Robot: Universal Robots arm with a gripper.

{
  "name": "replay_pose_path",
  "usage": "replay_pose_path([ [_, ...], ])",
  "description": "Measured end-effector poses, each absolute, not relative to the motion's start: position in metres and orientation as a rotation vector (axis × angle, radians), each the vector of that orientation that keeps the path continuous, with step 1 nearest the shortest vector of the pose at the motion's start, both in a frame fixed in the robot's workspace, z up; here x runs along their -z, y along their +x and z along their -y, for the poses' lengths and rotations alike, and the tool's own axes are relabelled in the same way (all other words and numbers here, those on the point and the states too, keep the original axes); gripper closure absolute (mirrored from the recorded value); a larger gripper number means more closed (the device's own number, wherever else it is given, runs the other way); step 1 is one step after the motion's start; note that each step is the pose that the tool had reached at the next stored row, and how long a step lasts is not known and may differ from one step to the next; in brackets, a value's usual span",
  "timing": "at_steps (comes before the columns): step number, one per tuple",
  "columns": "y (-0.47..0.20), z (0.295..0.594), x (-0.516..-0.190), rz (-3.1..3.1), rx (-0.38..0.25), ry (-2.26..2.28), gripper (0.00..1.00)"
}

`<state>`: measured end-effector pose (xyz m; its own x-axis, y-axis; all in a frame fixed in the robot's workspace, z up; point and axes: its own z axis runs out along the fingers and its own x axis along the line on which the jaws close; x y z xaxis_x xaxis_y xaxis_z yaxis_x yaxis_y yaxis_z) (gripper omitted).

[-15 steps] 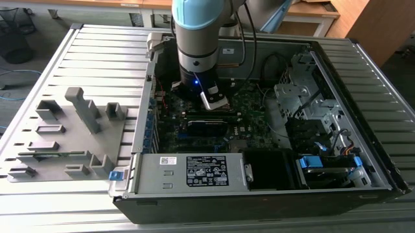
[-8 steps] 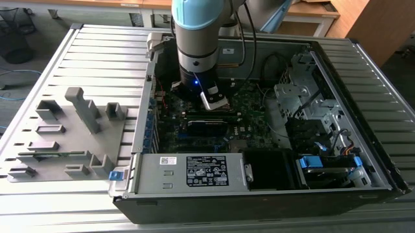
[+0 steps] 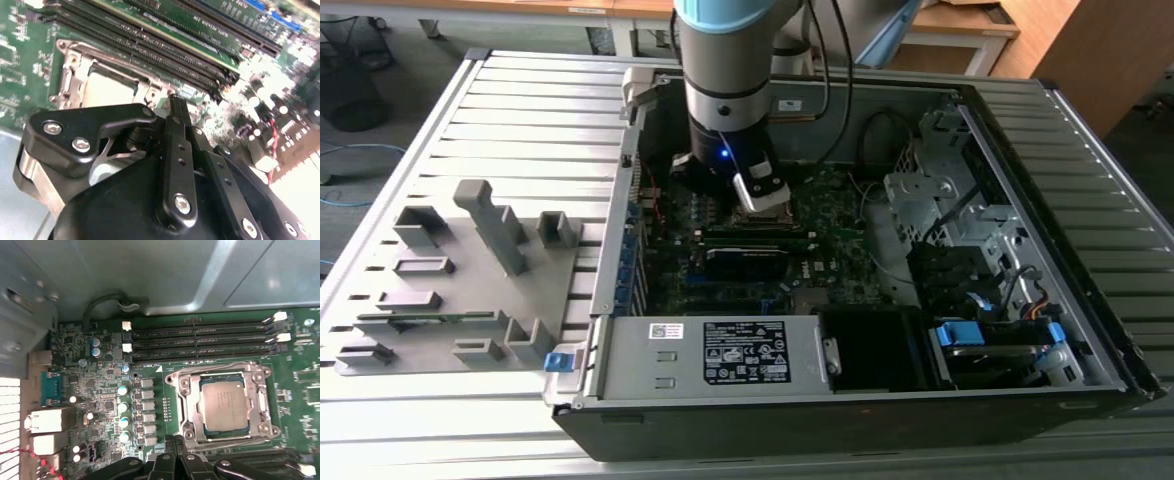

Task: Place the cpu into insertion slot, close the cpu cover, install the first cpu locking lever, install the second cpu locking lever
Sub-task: 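Install the second cpu locking lever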

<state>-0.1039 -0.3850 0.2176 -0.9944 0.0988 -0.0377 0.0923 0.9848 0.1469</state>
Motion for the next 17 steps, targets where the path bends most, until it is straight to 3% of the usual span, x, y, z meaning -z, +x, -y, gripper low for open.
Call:
replay_pose_path([
  [17,-0.079,0.378,-0.222,-3.083,-0.220,0.166,0.89],
])
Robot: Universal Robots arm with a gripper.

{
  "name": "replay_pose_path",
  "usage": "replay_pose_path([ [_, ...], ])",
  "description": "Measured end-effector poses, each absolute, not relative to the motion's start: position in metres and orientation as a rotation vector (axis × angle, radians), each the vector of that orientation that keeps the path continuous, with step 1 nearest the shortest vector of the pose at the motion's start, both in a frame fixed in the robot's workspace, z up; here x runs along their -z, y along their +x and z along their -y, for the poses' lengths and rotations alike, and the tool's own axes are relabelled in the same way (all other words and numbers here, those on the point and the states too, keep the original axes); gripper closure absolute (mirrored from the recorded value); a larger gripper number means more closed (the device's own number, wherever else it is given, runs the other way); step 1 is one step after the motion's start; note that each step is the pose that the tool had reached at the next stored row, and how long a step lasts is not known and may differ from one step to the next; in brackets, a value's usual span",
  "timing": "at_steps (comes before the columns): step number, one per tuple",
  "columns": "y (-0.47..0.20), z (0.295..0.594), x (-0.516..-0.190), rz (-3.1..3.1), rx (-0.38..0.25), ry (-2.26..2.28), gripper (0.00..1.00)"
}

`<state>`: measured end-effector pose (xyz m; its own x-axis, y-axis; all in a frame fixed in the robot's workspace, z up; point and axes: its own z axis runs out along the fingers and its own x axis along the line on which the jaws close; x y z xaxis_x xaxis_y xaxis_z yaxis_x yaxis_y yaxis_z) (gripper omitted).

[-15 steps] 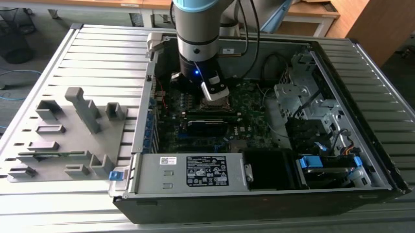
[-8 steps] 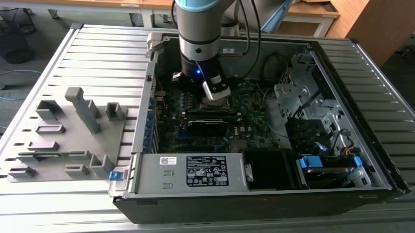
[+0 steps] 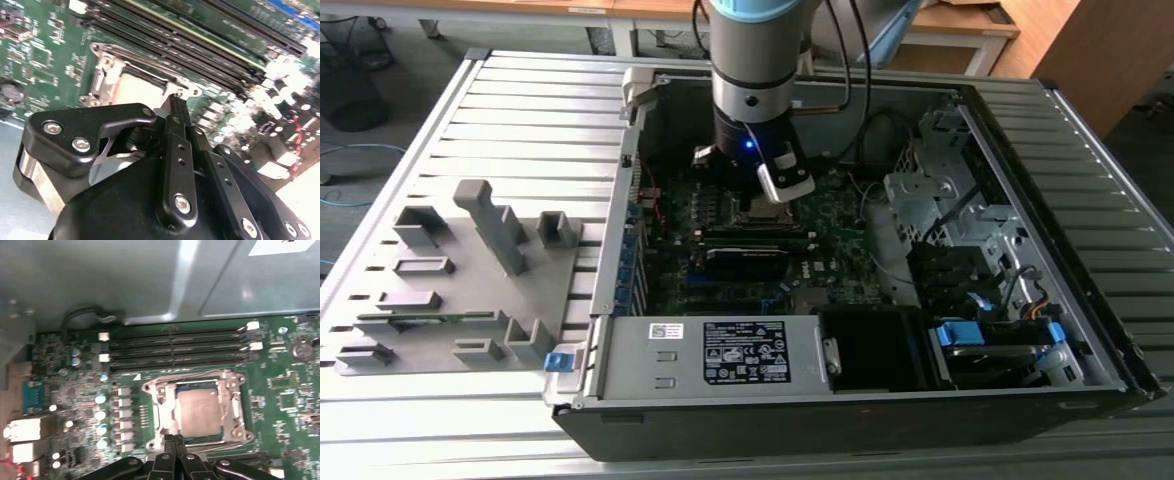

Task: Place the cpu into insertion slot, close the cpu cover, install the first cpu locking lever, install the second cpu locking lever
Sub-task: 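Install the second cpu locking lever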

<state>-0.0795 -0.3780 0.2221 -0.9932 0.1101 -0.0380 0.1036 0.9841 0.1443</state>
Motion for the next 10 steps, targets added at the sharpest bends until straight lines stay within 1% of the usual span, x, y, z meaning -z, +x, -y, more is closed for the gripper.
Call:
replay_pose_path([
  [6,-0.063,0.374,-0.222,-3.082,-0.219,0.180,0.89],
  [10,-0.059,0.365,-0.221,-3.082,-0.217,0.182,0.89],
])
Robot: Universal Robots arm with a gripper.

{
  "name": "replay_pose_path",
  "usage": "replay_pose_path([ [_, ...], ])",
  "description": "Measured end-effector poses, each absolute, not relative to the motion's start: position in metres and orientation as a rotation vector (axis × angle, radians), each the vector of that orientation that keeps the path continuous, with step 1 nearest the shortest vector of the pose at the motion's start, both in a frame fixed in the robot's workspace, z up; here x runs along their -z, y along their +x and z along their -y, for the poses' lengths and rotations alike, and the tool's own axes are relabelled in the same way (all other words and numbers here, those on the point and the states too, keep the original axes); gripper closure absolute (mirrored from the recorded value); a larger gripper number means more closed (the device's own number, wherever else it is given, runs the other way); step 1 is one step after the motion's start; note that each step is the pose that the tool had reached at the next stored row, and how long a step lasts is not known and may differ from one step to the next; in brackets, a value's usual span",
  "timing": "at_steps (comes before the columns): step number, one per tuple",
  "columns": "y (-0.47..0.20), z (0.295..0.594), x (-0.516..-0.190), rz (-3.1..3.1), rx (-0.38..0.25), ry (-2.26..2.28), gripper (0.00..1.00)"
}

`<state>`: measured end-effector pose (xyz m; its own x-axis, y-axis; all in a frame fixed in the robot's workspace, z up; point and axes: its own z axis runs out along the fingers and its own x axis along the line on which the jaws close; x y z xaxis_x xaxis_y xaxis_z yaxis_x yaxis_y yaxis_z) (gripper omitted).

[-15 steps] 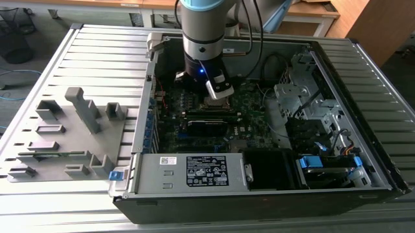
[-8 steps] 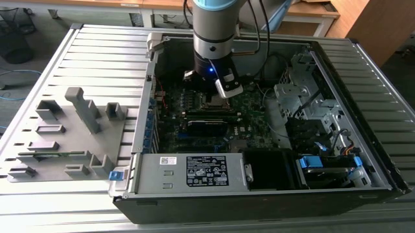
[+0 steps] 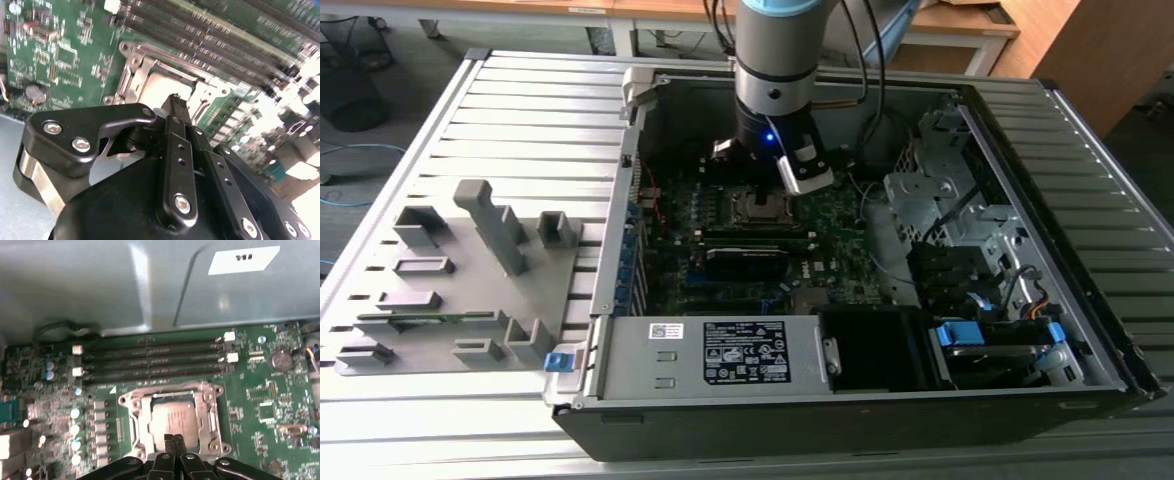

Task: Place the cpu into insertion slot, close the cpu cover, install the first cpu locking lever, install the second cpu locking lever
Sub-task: 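Install the second cpu locking lever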

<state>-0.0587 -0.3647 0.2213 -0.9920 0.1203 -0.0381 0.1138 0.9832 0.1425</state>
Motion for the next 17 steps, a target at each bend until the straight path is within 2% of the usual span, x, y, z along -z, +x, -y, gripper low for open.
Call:
replay_pose_path([
  [4,-0.058,0.351,-0.221,-3.082,-0.208,0.182,0.89],
  [9,-0.058,0.350,-0.221,-3.083,-0.202,0.182,0.89],
  [13,-0.055,0.350,-0.220,-3.090,-0.153,0.182,0.89],
  [17,-0.055,0.350,-0.220,-3.090,-0.148,0.182,0.89],
])
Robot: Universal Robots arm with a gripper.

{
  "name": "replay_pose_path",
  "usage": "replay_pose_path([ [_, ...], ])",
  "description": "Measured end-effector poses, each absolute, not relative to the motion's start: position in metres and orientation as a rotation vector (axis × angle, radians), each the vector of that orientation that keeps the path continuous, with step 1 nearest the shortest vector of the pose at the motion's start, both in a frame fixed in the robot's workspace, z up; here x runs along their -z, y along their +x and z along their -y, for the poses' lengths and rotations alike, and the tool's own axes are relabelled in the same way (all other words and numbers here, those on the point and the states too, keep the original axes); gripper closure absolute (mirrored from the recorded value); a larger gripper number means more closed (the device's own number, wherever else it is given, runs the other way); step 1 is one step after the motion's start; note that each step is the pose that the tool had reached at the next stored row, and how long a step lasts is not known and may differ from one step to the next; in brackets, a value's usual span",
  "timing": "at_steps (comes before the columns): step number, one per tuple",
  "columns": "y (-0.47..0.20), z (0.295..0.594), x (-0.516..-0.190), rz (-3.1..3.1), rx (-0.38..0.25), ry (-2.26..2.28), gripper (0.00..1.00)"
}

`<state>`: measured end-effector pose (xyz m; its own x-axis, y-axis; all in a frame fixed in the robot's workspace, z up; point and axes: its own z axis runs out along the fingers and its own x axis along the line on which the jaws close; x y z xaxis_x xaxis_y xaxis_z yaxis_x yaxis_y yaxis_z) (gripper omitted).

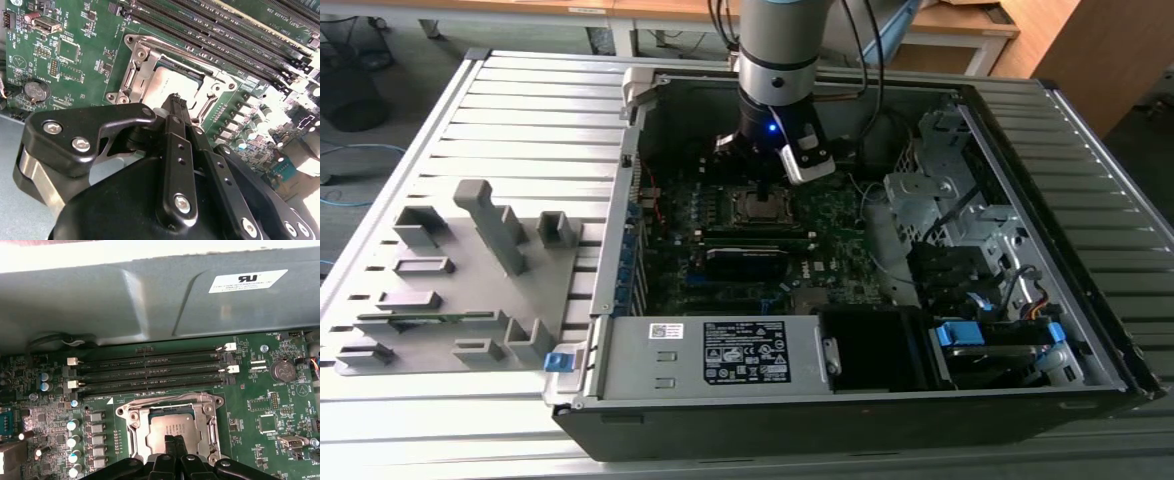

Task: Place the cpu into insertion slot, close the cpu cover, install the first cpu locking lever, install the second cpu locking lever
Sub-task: 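Install the second cpu locking lever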

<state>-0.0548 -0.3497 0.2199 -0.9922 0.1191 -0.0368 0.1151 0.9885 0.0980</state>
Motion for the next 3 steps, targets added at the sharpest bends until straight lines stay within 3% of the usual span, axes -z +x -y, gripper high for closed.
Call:
replay_pose_path([
  [3,-0.0548,0.3497,-0.2199,-3.090,-0.148,0.182,0.89],
])
